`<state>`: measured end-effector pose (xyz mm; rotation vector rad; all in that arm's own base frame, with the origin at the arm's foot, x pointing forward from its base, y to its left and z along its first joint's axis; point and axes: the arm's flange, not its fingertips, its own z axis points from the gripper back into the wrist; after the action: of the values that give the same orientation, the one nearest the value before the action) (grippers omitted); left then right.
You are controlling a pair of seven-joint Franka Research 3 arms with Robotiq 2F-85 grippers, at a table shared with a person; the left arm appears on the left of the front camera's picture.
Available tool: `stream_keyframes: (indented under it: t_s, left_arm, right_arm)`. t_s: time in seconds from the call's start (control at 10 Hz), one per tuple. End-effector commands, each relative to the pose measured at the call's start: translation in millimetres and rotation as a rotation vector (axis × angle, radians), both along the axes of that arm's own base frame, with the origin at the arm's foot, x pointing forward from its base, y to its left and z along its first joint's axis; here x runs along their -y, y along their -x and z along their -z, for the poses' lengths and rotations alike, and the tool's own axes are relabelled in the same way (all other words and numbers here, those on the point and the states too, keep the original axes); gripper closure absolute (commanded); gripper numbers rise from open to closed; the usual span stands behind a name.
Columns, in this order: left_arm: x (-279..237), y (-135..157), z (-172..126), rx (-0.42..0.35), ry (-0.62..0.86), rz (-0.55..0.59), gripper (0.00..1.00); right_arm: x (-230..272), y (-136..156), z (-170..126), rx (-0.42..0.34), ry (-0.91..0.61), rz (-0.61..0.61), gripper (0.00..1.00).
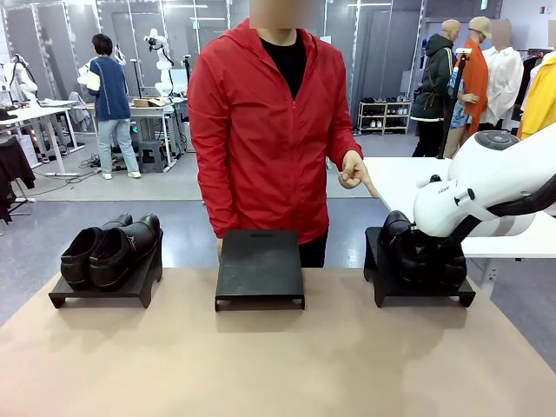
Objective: Place the shoes on the stand as instructed by the person.
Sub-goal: Pick up another pair of Shoes and place it on the Shoes Stand indicated by the person.
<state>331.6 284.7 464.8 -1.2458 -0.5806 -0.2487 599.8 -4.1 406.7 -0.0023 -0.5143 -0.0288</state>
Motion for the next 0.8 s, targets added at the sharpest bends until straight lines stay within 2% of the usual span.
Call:
stream_keyframes:
  t_s: [0.0,0.1,0.6,0.7]
  left_arm:
    - [2.7,2.5,-0.7,0.020,0.007,-0.005,0.00]
    - [2.7,2.5,-0.7,0.020,0.007,-0.005,0.00]
    - [2.7,2.5,-0.7,0.020,0.007,-0.005,0.00]
    - [2.7,2.5,-0.7,0.020,0.007,-0.005,0.00]
  right_arm:
    - [2.4,-3.7,-1.5,0.028,-0.016,0.009,0.16]
    - [2.9,-2.7,-3.8,0.033,-0.014,0.011,0.01]
    - [5.3,-0.7,-10.8,0.034,-0.005,0.010,0.00]
    - [7.2,-1.8,-11.3,0.012,0.006,0.002,0.00]
